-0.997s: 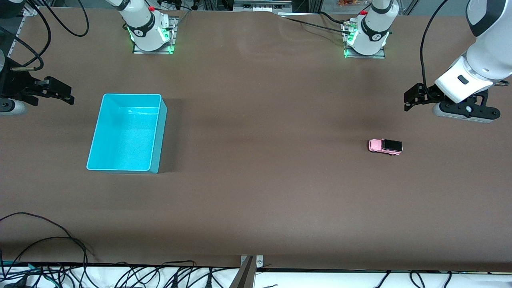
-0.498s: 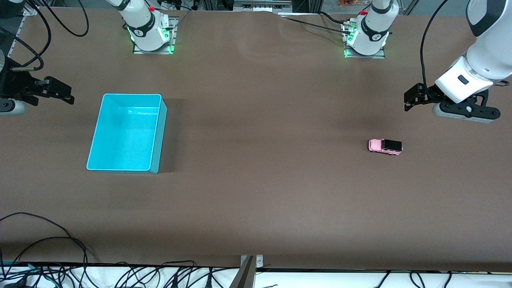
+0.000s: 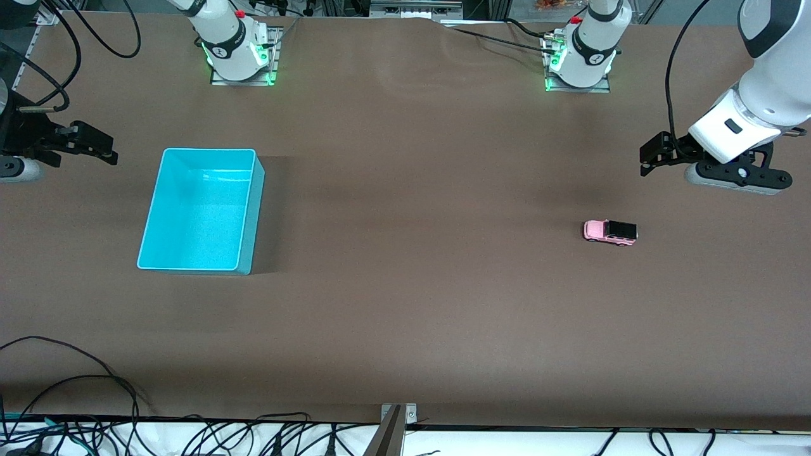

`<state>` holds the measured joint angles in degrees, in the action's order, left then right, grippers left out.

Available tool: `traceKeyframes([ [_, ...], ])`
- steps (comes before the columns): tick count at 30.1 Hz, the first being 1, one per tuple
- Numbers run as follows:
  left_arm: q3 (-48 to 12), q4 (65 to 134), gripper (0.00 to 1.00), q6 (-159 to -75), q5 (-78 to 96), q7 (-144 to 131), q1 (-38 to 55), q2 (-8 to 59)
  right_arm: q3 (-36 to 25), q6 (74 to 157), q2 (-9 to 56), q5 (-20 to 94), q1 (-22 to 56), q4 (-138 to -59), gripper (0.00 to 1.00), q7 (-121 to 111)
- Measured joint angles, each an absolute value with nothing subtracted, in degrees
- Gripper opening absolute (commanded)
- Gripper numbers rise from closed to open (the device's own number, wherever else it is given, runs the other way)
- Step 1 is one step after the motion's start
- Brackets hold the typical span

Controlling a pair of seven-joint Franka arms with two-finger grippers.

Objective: Wind and store pink jeep toy

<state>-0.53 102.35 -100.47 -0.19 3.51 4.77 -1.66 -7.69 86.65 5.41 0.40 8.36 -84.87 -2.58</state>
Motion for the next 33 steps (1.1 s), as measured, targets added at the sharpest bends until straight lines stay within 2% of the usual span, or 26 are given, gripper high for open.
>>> traceKeyframes([
  [12, -0.73, 100.08, 1.00, -100.29, -0.19, 3.52, 4.78, 2.02, -7.71, 86.49, 5.41, 0.40, 8.36, -84.87, 1.00, -2.58],
  [33, -0.44, 97.66, 1.00, -97.68, -0.19, 8.59, 3.52, 2.15, -7.73, 86.44, 5.41, 0.40, 8.35, -84.87, 1.00, -2.58],
])
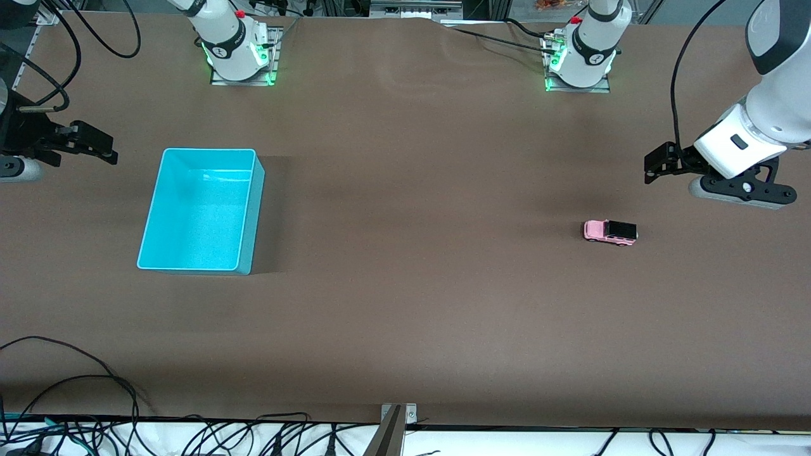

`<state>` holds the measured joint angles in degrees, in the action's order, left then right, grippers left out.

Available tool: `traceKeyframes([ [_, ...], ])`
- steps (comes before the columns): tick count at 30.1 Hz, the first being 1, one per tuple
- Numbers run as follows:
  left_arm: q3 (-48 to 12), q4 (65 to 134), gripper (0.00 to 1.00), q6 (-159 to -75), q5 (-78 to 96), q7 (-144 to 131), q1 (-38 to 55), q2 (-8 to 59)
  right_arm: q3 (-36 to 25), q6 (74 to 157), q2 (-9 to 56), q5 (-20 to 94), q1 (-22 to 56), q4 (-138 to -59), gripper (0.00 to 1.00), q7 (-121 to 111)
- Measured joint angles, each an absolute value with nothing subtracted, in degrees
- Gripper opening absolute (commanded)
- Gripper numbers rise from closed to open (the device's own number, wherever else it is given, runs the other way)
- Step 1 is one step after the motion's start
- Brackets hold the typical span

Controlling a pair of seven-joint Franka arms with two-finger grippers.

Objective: Wind and store pink jeep toy

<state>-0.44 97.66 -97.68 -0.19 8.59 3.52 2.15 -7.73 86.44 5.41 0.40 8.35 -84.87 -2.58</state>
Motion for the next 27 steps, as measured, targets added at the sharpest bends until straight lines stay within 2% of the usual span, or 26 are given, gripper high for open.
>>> traceKeyframes([
  [12, -0.31, 97.76, 1.00, -96.98, -0.19, 32.16, 1.49, 3.64, -7.74, 86.43, 5.41, 0.40, 8.35, -84.87, 1.00, -2.58],
  [27, -0.28, 98.06, 1.00, -97.50, -0.19, 68.68, -1.41, 14.81, -7.75, 86.41, 5.41, 0.40, 8.35, -84.87, 1.00, -2.58],
])
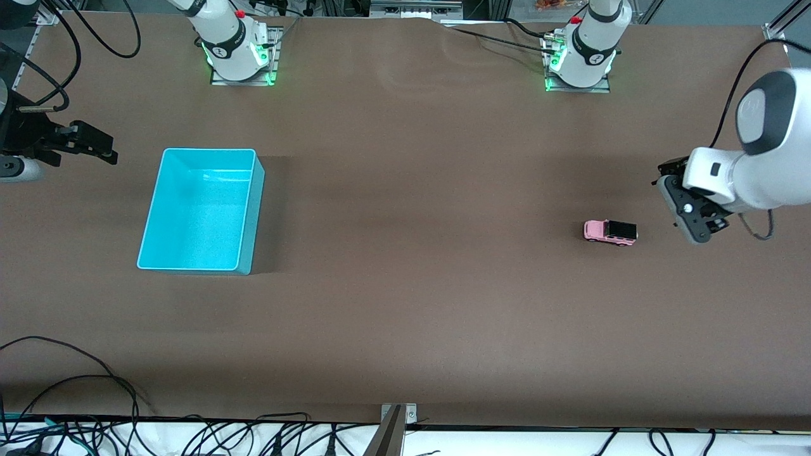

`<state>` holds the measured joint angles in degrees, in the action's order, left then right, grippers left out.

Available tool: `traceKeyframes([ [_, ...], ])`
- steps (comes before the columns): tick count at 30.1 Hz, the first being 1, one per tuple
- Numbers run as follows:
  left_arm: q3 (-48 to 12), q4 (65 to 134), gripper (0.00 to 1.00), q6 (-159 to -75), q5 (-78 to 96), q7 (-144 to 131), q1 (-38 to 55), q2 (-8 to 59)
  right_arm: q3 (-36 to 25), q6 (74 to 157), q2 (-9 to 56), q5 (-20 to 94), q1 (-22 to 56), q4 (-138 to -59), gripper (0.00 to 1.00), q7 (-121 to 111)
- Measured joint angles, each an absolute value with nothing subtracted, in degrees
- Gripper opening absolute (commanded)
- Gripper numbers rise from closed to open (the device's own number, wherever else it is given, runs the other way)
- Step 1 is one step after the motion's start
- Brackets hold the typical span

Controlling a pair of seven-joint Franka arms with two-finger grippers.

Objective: Wind and store pink jeep toy

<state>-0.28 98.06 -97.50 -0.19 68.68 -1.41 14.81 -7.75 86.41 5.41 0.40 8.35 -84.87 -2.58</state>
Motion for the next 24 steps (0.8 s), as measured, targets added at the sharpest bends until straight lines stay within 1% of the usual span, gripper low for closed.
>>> traceKeyframes([
  [4, -0.31, 98.57, 1.00, -99.78, -0.19, 73.76, -1.43, 17.89, -7.75, 86.41, 5.41, 0.40, 8.35, -84.87, 1.00, -2.58],
  [8, -0.30, 100.52, 1.00, -103.10, -0.19, 76.60, -1.80, 19.15, -7.75, 86.41, 5.41, 0.40, 8.35, -84.87, 1.00, -2.58],
  [16, -0.32, 107.78, 1.00, -112.16, -0.19, 81.67, -2.35, 19.30, -7.76, 86.40, 5.41, 0.40, 8.35, -84.87, 1.00, -2.58],
  [24, -0.47, 115.02, 1.00, -123.32, -0.19, 87.06, -2.35, 19.30, -7.76, 86.39, 5.41, 0.40, 8.35, -84.87, 1.00, -2.58],
])
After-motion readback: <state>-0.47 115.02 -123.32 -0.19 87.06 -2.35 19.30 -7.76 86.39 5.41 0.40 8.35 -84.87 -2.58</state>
